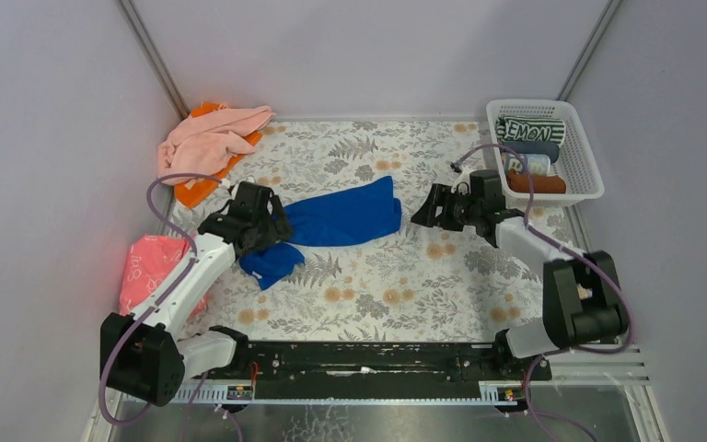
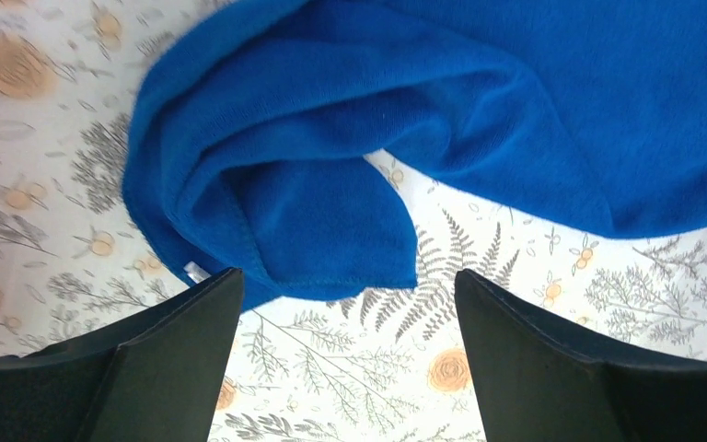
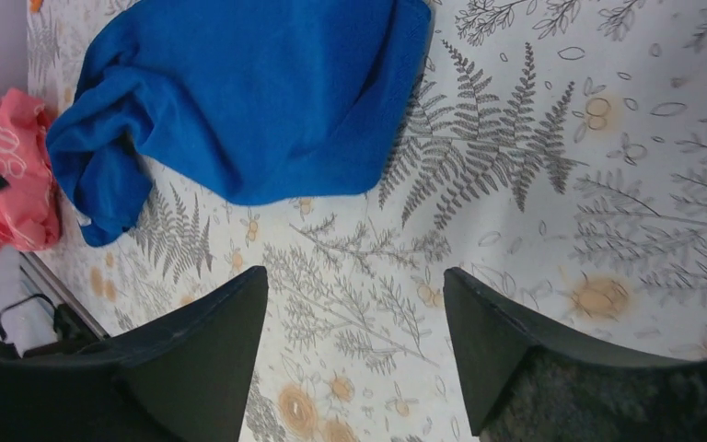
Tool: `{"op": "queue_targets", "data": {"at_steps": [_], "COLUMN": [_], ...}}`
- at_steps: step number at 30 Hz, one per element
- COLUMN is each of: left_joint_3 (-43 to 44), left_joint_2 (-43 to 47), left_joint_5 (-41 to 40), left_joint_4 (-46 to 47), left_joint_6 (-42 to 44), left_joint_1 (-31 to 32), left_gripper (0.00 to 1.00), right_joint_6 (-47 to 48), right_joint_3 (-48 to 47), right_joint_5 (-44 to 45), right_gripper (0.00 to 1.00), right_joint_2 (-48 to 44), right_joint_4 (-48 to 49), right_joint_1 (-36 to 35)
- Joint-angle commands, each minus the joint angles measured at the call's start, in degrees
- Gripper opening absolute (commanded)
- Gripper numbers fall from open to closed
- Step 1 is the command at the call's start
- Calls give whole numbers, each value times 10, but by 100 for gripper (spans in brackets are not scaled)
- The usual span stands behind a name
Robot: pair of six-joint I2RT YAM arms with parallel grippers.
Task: Roll the towels
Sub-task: Place the towel at the center of the board.
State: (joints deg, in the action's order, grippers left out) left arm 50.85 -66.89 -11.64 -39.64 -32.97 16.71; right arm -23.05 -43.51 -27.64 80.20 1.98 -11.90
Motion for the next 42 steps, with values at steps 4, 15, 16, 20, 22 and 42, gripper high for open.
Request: {"op": "queue_targets", "data": {"at_steps": [4,15,16,20,22,42], "left_joint_3": [-56,-100,-103,-110,-111,11], "left_joint_2": [-13,-65,-72,-92,-97,-144], "left_joint_5": [98,81,75,57,53,62], "left_joint_4": [41,98,104,112,113,76], "left_joint_6": [-71,-118,-122,-132,-130,-28], "left_joint_1": [-1,0,0,-4,-7,-69], "left_gripper": [85,88,88,88,88,88], "right_joint_6": [-139,-223,-222,-151,-98,71], "right_joint_3": [-72,-129,-130,-161,-188,-243], "right_joint_5": [-22,36,38,77,114,283], "right_gripper": [66,55,48,17,2,54], "right_joint_2": [154,300,301,254,214,25], "right_joint_4": [114,162,161,70,6,-265], "right_joint_1": [-38,-73,-73,-72,-68,-14]}}
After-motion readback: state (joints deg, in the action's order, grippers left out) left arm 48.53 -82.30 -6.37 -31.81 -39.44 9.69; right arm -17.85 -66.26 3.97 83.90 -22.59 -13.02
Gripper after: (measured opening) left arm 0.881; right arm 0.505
